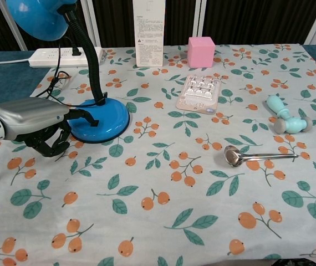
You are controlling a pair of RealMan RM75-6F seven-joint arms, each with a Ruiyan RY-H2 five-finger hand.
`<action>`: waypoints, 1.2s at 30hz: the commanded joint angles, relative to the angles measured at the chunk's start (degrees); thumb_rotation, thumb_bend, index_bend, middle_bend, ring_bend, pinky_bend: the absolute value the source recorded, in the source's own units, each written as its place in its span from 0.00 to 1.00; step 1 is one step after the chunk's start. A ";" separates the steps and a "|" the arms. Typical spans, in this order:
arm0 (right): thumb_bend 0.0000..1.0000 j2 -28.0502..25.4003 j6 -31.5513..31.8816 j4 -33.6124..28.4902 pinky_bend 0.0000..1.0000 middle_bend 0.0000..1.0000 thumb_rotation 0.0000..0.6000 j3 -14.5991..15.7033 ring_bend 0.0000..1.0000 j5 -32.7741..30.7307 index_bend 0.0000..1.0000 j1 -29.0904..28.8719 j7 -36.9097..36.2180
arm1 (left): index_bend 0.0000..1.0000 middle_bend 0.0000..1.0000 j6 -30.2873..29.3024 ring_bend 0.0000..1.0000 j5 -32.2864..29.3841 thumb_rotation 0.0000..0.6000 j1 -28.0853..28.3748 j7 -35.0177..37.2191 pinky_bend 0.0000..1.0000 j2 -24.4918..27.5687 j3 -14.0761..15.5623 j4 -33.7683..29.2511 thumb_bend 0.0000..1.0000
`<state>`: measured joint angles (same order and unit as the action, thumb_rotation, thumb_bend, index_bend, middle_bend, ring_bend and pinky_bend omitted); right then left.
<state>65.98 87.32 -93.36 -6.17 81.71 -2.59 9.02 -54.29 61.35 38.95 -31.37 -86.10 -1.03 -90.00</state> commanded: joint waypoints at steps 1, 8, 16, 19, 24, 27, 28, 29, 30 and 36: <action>0.22 -0.01 -0.03 0.01 0.10 0.00 1.00 0.01 0.05 -0.04 0.00 0.00 0.01 | 0.17 0.66 -0.02 0.70 0.02 1.00 0.03 -0.05 0.66 -0.02 0.00 -0.02 0.51; 0.22 0.00 -0.08 -0.02 0.10 0.00 1.00 0.00 0.05 -0.08 0.00 -0.02 0.11 | 0.17 0.65 -0.09 0.70 -0.17 1.00 0.09 -0.32 0.66 -0.03 0.03 -0.04 0.51; 0.22 0.03 -0.08 -0.04 0.10 0.00 1.00 0.01 0.05 -0.10 0.00 -0.01 0.14 | 0.17 0.65 -0.04 0.70 -0.38 1.00 0.18 -0.66 0.66 -0.02 0.16 -0.15 0.51; 0.22 0.04 -0.09 -0.06 0.10 0.00 1.00 0.00 0.05 -0.13 0.00 -0.02 0.17 | 0.17 0.66 0.08 0.70 -0.31 1.00 0.20 -0.75 0.66 -0.04 0.36 -0.20 0.51; 0.22 0.04 0.00 -0.07 0.10 0.00 1.00 -0.01 0.05 -0.10 0.00 0.01 0.15 | 0.19 0.66 0.22 0.70 -0.25 1.00 0.09 -1.24 0.66 -0.08 1.03 -0.16 0.51; 0.22 0.05 0.01 -0.06 0.10 0.00 1.00 0.00 0.05 -0.03 0.00 0.00 0.13 | 0.19 0.66 0.13 0.70 -0.17 1.00 0.07 -1.52 0.66 -0.17 1.22 -0.17 0.51; 0.22 0.05 0.01 -0.05 0.10 0.00 1.00 0.01 0.05 -0.01 0.00 0.00 0.14 | 0.19 0.65 0.08 0.70 -0.14 1.00 0.06 -1.59 0.66 -0.22 1.26 -0.20 0.51; 0.22 0.05 0.01 -0.05 0.10 0.00 1.00 0.00 0.05 -0.02 0.00 0.00 0.14 | 0.19 0.65 0.07 0.70 -0.13 1.00 0.05 -1.63 0.66 -0.24 1.29 -0.20 0.51; 0.22 0.05 0.01 -0.07 0.10 0.00 1.00 -0.01 0.05 -0.04 0.00 0.00 0.10 | 0.19 0.65 0.02 0.70 -0.12 1.00 0.05 -1.68 0.66 -0.27 1.30 -0.23 0.51; 0.22 0.04 -0.02 -0.02 0.10 0.00 1.00 -0.01 0.05 -0.03 0.00 -0.02 0.05 | 0.17 0.65 -0.71 0.70 -0.05 1.00 0.09 -1.45 0.66 -0.17 0.60 -0.72 0.51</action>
<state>66.02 87.30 -93.38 -6.18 81.68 -2.61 9.07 -54.90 61.24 39.03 -32.89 -86.33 -0.33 -90.62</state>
